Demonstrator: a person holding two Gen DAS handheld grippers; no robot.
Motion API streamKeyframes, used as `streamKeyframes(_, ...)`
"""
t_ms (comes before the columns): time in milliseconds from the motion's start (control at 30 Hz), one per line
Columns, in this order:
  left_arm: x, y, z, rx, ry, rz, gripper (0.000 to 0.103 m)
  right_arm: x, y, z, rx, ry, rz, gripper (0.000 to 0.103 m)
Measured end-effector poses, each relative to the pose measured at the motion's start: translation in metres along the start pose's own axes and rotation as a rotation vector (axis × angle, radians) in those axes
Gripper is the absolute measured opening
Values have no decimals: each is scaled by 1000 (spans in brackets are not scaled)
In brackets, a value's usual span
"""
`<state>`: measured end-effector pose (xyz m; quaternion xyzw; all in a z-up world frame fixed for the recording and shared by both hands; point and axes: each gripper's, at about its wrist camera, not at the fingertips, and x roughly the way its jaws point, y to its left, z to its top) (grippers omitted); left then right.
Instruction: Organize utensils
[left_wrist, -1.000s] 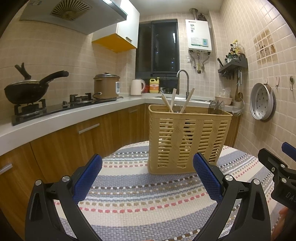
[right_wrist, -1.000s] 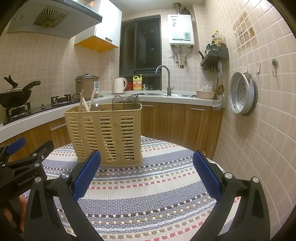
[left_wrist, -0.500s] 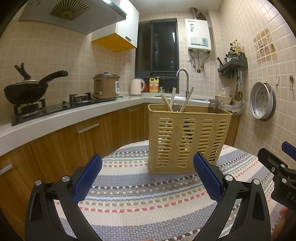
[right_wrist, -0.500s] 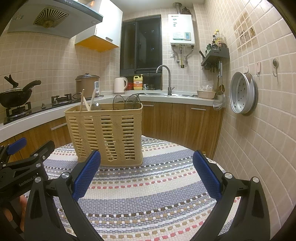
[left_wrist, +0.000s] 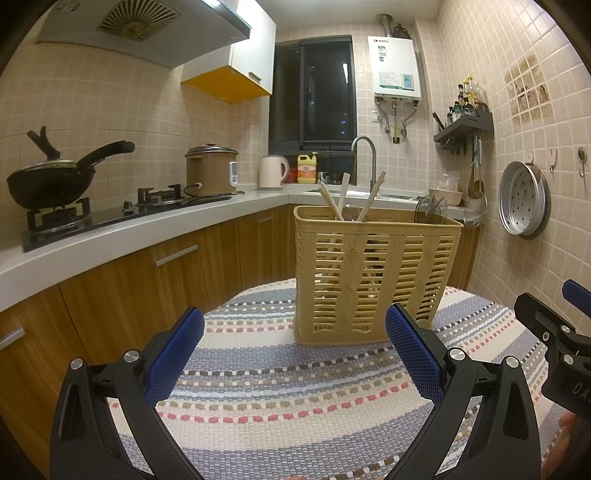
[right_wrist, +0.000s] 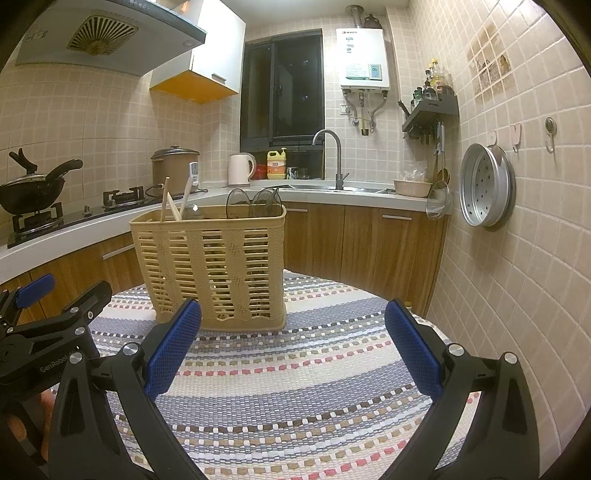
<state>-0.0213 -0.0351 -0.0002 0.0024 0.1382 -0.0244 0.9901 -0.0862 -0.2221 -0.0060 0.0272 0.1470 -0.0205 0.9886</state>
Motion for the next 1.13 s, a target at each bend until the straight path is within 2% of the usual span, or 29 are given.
streamKeyframes(600, -1, -4, -2, 27, -15, 8, 95, -2, -2, 0, 6, -12, -3, 95)
streamKeyframes(733, -10, -5, -3, 51, -80, 52, 95, -2, -5, 1, 16, -11, -3, 95)
streamKeyframes(833, -10, -4, -2, 51, -72, 46, 96, -4, -6, 1, 20, -13, -1, 95)
streamKeyframes(933, -10, 3, 0, 10, -55, 8, 96, -4, -6, 1, 17, -15, -1, 95)
streamKeyframes(1133, -6, 10, 1, -8, -36, 6, 96, -1, -4, 0, 8, -6, -6, 95)
